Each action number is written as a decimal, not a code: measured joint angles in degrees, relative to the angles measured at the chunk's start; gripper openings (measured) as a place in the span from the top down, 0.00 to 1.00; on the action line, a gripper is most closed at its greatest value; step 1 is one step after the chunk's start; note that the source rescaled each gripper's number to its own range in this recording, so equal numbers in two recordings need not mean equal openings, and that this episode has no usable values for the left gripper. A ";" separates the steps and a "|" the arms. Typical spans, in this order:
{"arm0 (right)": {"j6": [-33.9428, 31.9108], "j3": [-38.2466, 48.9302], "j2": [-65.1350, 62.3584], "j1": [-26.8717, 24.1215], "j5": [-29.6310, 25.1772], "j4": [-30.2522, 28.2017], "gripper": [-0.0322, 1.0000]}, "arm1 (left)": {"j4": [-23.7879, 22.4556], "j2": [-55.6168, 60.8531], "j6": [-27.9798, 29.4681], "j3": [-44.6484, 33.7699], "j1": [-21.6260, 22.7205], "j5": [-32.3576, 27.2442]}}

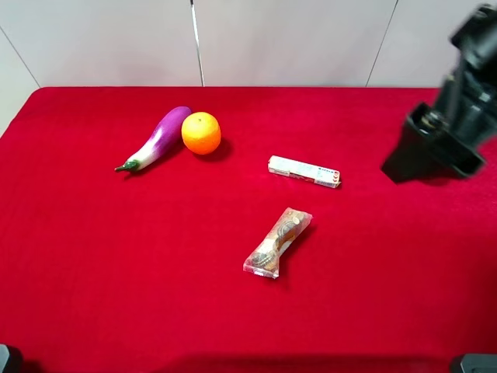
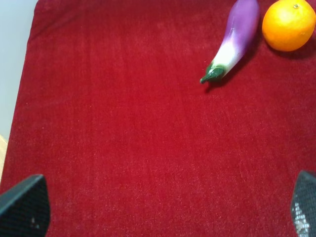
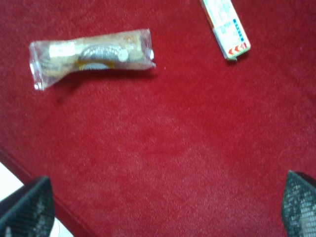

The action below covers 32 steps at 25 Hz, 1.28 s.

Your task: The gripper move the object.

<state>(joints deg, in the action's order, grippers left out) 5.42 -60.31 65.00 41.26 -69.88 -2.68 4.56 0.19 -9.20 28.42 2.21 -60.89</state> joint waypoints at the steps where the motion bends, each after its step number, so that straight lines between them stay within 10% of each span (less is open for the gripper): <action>1: -0.10 0.89 -1.33 0.00 0.00 0.00 0.00 | 0.00 0.00 0.00 0.00 0.00 0.00; 10: -4.28 7.54 -12.18 -1.89 3.46 -0.13 0.00 | 0.00 0.00 0.00 0.00 0.00 0.00; 22: -4.98 12.55 -28.98 -28.80 8.31 -0.19 0.00 | 0.00 0.00 -0.07 0.00 0.00 0.00; 32: -4.98 23.06 -48.33 -38.72 12.20 -0.19 0.00 | 0.00 0.00 -0.07 0.00 0.00 0.00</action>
<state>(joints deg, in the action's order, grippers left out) 0.44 -37.24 16.67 2.53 -57.68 -2.87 4.56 0.19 -9.26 28.42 2.21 -60.89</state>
